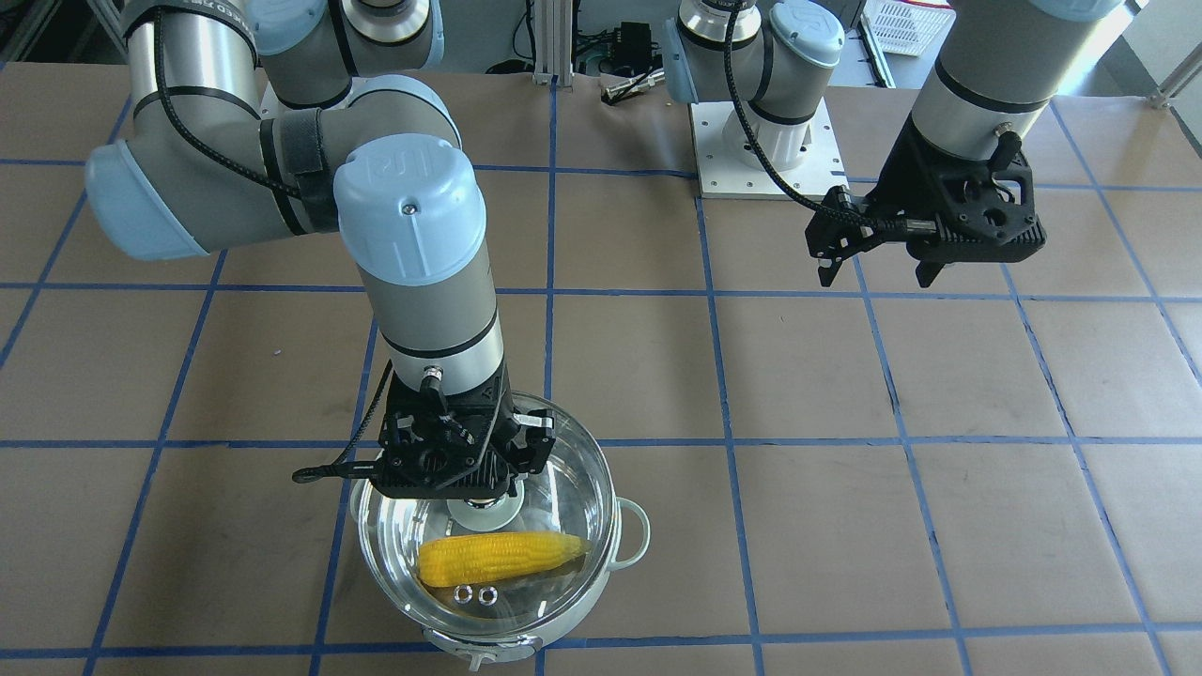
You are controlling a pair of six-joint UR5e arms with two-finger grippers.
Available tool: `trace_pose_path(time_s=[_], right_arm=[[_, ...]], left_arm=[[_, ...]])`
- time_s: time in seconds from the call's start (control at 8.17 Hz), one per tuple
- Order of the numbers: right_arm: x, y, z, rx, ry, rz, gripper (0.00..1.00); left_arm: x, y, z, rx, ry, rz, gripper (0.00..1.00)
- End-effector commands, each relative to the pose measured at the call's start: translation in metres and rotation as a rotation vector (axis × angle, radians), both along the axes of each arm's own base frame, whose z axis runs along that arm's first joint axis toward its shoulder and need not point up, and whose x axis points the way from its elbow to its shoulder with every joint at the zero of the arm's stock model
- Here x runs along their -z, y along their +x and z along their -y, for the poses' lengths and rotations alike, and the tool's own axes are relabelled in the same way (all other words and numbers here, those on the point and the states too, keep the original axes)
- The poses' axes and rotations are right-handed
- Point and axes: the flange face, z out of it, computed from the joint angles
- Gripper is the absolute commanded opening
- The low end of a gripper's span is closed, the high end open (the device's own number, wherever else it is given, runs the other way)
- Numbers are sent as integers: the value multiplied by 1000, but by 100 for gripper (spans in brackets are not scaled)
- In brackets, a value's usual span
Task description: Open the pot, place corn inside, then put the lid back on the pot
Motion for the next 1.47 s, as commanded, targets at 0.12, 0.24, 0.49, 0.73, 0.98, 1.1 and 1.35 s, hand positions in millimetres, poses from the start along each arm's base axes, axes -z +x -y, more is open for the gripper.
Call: trace_pose_path(time_s=[0.12,0.24,0.49,0.73,0.98,1.1,1.35], right_arm=[[16,3,5,-4,18,-2,22],[20,3,4,-5,24,-4,22],[23,2,3,-8,29,-6,22],[25,2,2,-2,34,-6,22],[28,2,2,31,40,-1,21],[31,2,1,52,47,2,21],[31,2,0,53,49,2,21]], left_arm=[[-3,-3,-2,-3,-8,-8,100],[-3,-5,-4,0,-5,-7,100],[-1,-5,-4,0,1,-9,100],[0,-6,-5,1,9,-7,100],[5,-8,-10,4,18,-9,100],[5,-7,-9,4,17,-11,100],[7,-6,-11,4,25,-2,100]])
